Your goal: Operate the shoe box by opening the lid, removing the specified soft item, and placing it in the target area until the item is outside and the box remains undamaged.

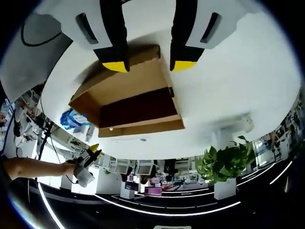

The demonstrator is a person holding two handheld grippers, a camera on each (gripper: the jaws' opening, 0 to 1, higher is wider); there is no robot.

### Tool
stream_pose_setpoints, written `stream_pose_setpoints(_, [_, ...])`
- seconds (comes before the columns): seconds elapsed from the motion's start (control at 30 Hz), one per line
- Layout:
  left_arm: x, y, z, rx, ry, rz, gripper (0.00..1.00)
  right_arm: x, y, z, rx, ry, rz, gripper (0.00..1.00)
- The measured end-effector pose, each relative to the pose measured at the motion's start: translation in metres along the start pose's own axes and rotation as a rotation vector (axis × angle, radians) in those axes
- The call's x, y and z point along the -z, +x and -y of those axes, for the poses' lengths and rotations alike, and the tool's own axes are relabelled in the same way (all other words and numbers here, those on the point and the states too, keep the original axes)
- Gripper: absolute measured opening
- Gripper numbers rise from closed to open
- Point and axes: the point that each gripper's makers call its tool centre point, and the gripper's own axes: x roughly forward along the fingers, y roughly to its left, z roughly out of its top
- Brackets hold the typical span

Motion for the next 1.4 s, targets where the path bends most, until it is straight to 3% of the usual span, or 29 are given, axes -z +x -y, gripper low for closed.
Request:
stream_pose_setpoints(0.23, [0.003,0.009,-0.013,-0.042,-0.085,-0.011,0.21,-0.009,0.008,-0.003,0.065,0.03,0.032,0.34])
stream_pose_setpoints(0.4, [0.01,0.015,-0.017,-0.056,-0.114,-0.043,0.19,-0.016,0.012,-0.002,0.098,0.138,0.079,0.33])
stream_pose_setpoints(0.7, [0.017,0.026,-0.018,-0.07,-0.148,-0.084,0.12,-0.028,0.031,0.004,0.038,0.403,0.156,0.32])
stream_pose_setpoints(0.97, [0.022,0.031,-0.018,-0.08,-0.201,-0.097,0.05,-0.02,0.043,0.007,0.059,0.486,0.139,0.3])
stream_pose_setpoints(1.03, [0.023,0.031,-0.018,-0.086,-0.197,-0.099,0.05,-0.02,0.048,0.005,0.047,0.549,0.141,0.29])
stream_pose_setpoints(1.4, [0.023,0.03,-0.02,-0.11,-0.211,-0.084,0.03,-0.026,0.07,-0.009,0.001,0.677,0.142,0.22])
